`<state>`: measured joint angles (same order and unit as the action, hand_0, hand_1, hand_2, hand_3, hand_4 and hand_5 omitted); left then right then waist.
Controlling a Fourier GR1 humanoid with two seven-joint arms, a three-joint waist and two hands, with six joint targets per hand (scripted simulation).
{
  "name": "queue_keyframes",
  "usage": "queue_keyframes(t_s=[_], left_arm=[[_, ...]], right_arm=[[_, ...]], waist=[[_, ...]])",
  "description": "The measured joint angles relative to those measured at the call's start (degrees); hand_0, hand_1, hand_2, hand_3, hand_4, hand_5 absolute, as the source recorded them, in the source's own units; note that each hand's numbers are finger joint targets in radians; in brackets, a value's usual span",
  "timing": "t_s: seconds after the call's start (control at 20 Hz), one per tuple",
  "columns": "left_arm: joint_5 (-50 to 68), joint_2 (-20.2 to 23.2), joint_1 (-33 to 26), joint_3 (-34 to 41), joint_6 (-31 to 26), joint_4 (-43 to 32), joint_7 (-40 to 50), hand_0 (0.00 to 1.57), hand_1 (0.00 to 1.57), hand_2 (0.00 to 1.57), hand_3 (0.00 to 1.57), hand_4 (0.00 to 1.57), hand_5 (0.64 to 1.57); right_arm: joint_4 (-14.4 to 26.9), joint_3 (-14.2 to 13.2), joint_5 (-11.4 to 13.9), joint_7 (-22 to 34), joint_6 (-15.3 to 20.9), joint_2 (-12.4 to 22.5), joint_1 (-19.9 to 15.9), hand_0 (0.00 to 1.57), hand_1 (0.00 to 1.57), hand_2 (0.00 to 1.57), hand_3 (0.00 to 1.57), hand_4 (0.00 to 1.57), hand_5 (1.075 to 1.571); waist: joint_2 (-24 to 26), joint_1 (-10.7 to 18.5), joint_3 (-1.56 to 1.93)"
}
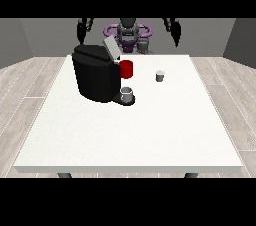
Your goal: Insert the coffee pod into the coffee machine and close the lid
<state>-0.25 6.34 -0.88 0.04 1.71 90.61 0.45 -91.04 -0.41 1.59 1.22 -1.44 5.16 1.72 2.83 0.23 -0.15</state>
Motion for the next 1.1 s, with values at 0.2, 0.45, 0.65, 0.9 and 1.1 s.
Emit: queue_keyframes(t_s=[0.2,0.45,0.65,0.9,1.1], left_arm=[[0.1,-1.1,-1.1,-0.7,-1.4,-0.3,-3.7,0.0,0.0,0.0,0.0,0.3,1.571],[1.4,-2.7,-3.1,-2.9,-3.6,1.7,-7.3,0.0,0.0,0.0,0.0,0.27,1.571],[-0.7,-1.7,-3.8,-3.4,-4.3,1.4,-9.5,0.0,0.0,0.0,0.0,0.32,1.571],[-4.7,1.6,0.6,-1.7,-3.6,-1.1,-8.7,0.0,0.0,0.0,0.0,0.0,1.571],[-4.8,4.9,5.2,0.8,-5.5,-3.7,-4.5,0.0,0.0,0.0,0.0,0.0,1.571]], right_arm=[[1.3,-0.8,-0.6,-0.4,-0.6,-0.1,-0.2,0.0,0.0,0.0,0.0,0.13,1.571],[3.4,-4.1,-1.4,-4.4,3.0,-2.1,0.2,0.0,0.0,0.0,0.0,0.09,1.571],[3.2,-4.7,-1.7,-6.0,5.6,-3.5,-0.2,0.0,0.0,0.0,0.0,0.27,1.571],[2.7,-4.4,-2.0,-6.4,6.4,-3.9,-1.6,0.0,0.0,0.0,0.0,0.17,1.571],[2.8,-3.1,-2.2,-7.2,7.5,-4.5,-2.3,0.0,0.0,0.0,0.0,0.23,1.571]], waist=[[-0.4,0.1,0.09],[0.0,0.5,0.15],[-0.1,0.3,0.15],[-2.0,-1.8,0.16],[-3.2,-2.9,0.16]])
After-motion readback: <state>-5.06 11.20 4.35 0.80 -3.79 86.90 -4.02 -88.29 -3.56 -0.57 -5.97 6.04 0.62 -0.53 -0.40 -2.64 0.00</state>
